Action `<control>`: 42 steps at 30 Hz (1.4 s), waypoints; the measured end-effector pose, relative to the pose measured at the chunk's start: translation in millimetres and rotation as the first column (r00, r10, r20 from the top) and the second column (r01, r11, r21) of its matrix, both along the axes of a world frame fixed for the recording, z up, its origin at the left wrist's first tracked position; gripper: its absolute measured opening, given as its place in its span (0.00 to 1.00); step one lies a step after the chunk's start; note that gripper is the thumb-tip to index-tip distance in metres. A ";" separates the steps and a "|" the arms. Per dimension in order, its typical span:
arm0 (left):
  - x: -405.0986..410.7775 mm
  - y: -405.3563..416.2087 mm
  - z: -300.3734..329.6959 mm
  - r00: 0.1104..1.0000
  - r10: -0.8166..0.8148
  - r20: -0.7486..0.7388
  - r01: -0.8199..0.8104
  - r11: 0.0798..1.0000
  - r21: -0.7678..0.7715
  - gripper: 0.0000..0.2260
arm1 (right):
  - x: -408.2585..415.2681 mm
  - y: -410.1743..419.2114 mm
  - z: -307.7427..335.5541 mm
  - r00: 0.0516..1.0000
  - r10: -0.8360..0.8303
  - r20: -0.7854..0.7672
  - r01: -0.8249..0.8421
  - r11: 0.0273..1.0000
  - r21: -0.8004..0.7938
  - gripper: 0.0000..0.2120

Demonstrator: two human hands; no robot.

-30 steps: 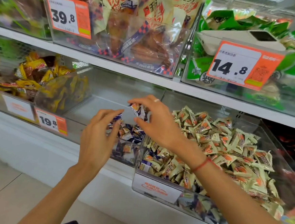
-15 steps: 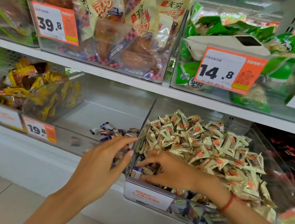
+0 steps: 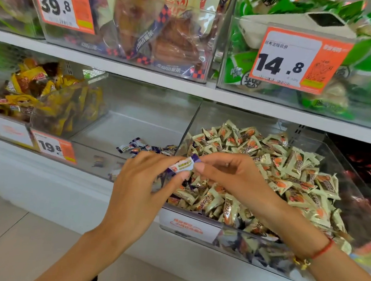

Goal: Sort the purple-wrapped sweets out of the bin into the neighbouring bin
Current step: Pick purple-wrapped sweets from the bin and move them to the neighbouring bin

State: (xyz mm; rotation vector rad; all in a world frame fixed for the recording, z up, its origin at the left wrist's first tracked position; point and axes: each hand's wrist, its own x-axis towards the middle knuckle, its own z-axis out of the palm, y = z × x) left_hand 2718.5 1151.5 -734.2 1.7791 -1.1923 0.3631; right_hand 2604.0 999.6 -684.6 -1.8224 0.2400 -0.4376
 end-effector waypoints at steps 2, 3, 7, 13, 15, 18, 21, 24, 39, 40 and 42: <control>1.6 1.0 1.2 0.997 -0.013 -0.071 0.010 0.999 -0.033 0.14 | 0.0 -6.2 -0.5 0.997 0.043 -0.059 -0.050 0.993 -0.107 0.09; 3.1 1.8 1.2 0.995 -0.014 -0.099 0.010 0.999 -0.040 0.13 | 0.0 -12.0 -1.9 0.988 0.086 -0.132 -0.110 0.975 -0.191 0.12; 8.5 5.8 1.5 0.991 0.042 -0.130 -0.049 0.998 -0.051 0.10 | 3.8 -28.5 -7.1 0.778 0.323 -0.538 -0.535 0.789 -0.301 0.24; 13.3 6.1 0.0 0.982 0.088 -0.167 -0.089 0.996 -0.003 0.10 | 30.0 -24.9 -14.4 0.631 0.288 -0.720 -0.725 0.550 -0.414 0.30; 12.5 4.7 0.9 0.983 0.087 -0.161 -0.089 0.996 -0.006 0.10 | 34.2 -23.7 -15.8 0.662 0.234 -0.712 -0.733 0.398 -0.551 0.29; 11.7 3.3 1.1 0.984 0.089 -0.153 -0.091 0.996 -0.004 0.11 | 34.1 -21.1 -15.8 0.699 0.204 -0.686 -0.715 0.177 -0.677 0.28; 11.5 2.2 1.6 0.982 0.099 -0.163 -0.101 0.995 -0.005 0.08 | 32.1 -18.5 -18.5 0.761 0.216 -0.612 -0.635 0.055 -0.771 0.26; 10.2 2.5 3.6 0.985 0.100 -0.142 -0.102 0.995 -0.010 0.08 | 31.2 -19.5 -23.7 0.807 0.221 -0.547 -0.579 0.115 -0.807 0.17; 20.4 5.8 2.8 0.971 0.129 -0.200 -0.118 0.991 0.065 0.07 | 17.7 -43.2 -11.8 0.979 -0.085 -0.184 -0.047 0.787 -0.615 0.10; 20.4 6.0 3.2 0.971 0.132 -0.199 -0.120 0.990 0.072 0.07 | 17.5 -37.4 -10.8 0.983 -0.076 -0.167 -0.042 0.791 -0.610 0.09; 20.3 6.3 3.7 0.972 0.138 -0.190 -0.125 0.989 0.078 0.07 | 22.8 -28.6 -12.5 0.975 -0.053 -0.215 -0.109 0.731 -0.673 0.09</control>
